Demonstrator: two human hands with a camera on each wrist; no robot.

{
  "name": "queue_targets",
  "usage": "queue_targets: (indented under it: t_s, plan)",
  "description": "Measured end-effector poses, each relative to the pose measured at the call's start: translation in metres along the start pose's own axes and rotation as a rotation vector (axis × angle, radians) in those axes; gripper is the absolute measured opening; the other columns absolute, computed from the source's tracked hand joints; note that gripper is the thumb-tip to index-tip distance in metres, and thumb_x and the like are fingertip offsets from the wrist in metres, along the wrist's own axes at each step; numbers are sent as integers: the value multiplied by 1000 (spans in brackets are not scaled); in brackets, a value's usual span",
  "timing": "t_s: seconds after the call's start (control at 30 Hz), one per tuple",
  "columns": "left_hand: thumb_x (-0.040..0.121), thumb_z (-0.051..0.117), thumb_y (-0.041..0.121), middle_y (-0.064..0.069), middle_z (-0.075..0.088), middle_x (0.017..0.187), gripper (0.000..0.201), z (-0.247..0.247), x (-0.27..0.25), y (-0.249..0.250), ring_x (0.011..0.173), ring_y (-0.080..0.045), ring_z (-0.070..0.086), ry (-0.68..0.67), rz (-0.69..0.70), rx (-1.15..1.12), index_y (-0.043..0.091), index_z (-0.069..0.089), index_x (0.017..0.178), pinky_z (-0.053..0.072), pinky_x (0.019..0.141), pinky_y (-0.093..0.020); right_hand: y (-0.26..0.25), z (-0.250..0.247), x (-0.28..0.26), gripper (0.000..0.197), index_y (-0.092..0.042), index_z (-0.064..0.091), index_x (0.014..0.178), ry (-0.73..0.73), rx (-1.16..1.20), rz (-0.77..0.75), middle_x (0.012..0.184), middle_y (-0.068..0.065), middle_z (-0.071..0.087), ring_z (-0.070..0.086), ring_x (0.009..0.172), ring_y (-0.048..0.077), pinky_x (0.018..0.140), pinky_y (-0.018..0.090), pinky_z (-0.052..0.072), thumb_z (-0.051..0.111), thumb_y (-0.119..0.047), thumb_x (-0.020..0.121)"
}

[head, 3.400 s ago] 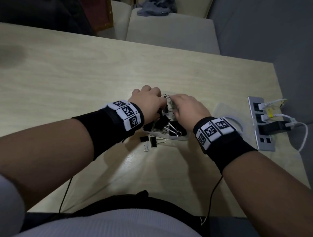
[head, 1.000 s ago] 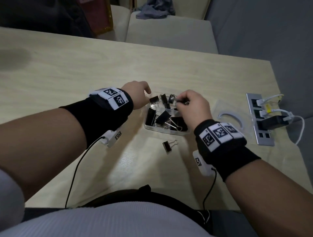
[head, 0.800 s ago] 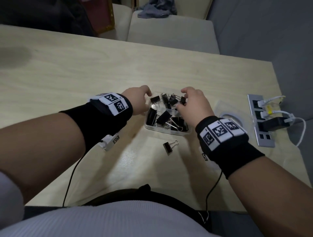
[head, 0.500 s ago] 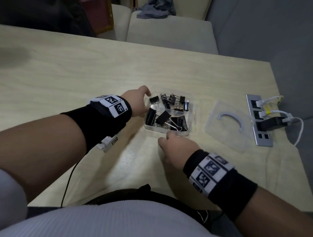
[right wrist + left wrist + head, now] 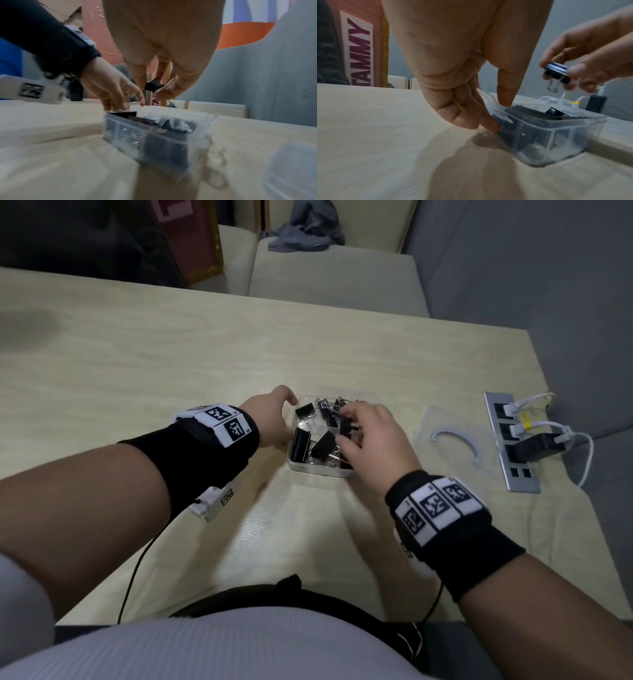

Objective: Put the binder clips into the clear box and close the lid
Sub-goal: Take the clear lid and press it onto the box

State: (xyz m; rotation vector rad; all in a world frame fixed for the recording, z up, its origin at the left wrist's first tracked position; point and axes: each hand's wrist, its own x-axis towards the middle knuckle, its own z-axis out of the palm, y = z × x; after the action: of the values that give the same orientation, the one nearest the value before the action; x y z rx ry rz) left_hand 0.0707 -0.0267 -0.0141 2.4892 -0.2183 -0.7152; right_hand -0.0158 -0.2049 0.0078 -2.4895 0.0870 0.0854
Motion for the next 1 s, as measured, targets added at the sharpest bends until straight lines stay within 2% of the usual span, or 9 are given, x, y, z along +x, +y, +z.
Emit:
queue_targets:
  t_s: [0.1,0.2,0.27,0.37,0.57,0.7,0.8,0.87,1.0]
  plan:
    - [80,65,12,-4,77,78,46,3,-2,-4,78,-18,72,-11,2,-4,24,43,118,57,78,-37,15,-12,11,51,-24,43,135,20,-72,112,133,5,47,52,115,20,98,35,42,61,-34,89]
    - [81,65,14,-4,77,76,46,5,-3,-7,76,-18,73,3,10,2,26,43,119,56,79,-37,43,-24,6,39,-21,48,129,108,-250,256,135,7,47,49,118,25,99,42,45,54,-21,91]
    - [80,65,14,-4,77,76,48,6,-2,-8,78,-19,72,10,8,18,26,42,120,56,80,-38,68,-31,-2,50,-17,44,132,20,-459,459,137,13,45,45,122,32,100,47,41,58,-27,86]
    - [78,65,12,-3,77,76,51,7,0,-8,79,-20,72,6,-1,22,26,42,121,56,80,-40,98,-33,-20,76,-13,37,134,-224,-575,713,139,16,40,39,126,37,99,49,39,66,-52,76]
    - [81,68,18,-2,77,75,45,5,1,-9,74,-17,72,7,7,7,28,43,117,53,74,-31,109,-28,-36,53,-13,53,117,-137,-717,457,118,11,56,51,109,31,90,43,42,54,-52,82]
    - [82,69,22,-2,77,73,46,5,1,-12,77,-17,71,15,5,42,30,43,118,55,79,-34,107,-28,-41,48,-22,60,117,-90,-569,279,114,1,62,55,107,23,94,41,39,48,-56,86]
    - [81,69,22,-2,77,75,47,5,1,-13,79,-19,70,23,9,62,30,43,120,55,80,-36,110,-30,-43,41,-21,54,124,53,-462,409,129,9,51,45,117,30,96,44,38,50,-40,89]
    - [80,69,22,-2,76,75,48,5,1,-13,80,-20,70,22,11,73,30,43,120,55,81,-39,114,-25,-42,40,-20,50,127,-1,-466,540,139,11,39,40,122,34,97,46,39,50,-33,89]
    - [80,70,24,-3,76,75,48,5,2,-14,81,-21,70,18,8,67,31,43,120,55,81,-39,126,-18,-36,24,-20,50,113,3,-445,739,157,7,9,20,137,41,105,56,32,50,-27,90]
